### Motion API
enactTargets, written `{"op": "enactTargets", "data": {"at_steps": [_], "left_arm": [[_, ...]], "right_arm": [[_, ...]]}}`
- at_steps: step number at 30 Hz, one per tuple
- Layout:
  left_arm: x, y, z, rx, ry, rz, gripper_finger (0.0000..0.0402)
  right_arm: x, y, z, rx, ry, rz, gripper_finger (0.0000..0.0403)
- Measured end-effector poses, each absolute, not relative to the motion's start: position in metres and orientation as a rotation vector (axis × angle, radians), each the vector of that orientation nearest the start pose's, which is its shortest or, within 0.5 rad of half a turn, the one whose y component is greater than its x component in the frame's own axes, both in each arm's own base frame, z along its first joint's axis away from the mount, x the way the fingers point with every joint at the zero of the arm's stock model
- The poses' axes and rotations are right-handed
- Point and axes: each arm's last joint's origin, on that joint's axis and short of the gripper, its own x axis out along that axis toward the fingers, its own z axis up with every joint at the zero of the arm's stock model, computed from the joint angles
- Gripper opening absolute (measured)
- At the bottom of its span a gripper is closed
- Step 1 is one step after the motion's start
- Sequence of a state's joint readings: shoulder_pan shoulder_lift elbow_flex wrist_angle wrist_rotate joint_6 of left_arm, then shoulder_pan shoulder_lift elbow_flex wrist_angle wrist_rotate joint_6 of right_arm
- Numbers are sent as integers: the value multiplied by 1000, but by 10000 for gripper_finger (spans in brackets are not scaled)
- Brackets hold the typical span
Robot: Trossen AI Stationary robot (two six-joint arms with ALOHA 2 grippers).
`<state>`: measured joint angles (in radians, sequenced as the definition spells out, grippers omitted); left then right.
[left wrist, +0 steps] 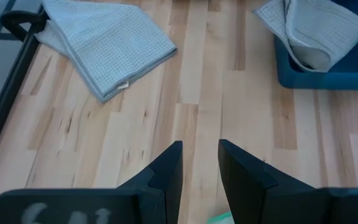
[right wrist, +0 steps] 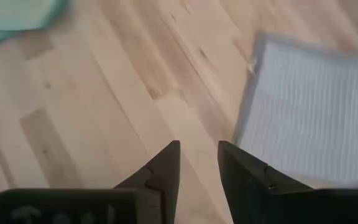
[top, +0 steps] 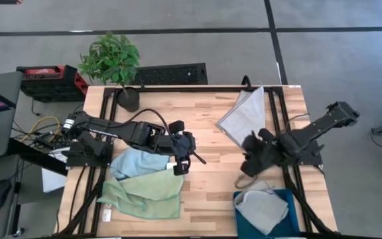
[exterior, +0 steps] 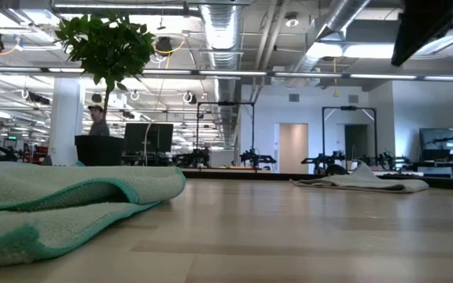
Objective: Fold microfiber towels
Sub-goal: Fold the gray microfiber towel
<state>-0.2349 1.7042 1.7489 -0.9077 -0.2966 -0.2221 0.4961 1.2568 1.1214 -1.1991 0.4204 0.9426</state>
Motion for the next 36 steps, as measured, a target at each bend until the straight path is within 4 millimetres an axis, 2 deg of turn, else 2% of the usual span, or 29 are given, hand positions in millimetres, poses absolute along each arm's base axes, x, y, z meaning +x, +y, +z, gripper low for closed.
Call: {"op": "enactTargets", "data": {"at_steps": [5, 10, 13, 20, 29, 36], "left_arm": [[351, -75, 363, 18, 821, 150, 96], [351, -76, 363, 17, 822, 151, 96], [351, -76, 363, 13, 821, 154, 96], [351, -76, 363, -11, 819, 165, 96], [351, -76, 363, -72, 813, 191, 96], [351, -76, 363, -96, 811, 202, 96]], "right_arm": [[215, 64, 274, 350, 1214, -566, 131], [231, 30, 259, 411, 1297, -701, 131], [239, 10, 250, 471, 1372, -718, 131], [255, -28, 221, 461, 1524, -755, 131], [271, -59, 187, 410, 1613, -704, 131], [282, -68, 161, 380, 1662, -666, 131]]}}
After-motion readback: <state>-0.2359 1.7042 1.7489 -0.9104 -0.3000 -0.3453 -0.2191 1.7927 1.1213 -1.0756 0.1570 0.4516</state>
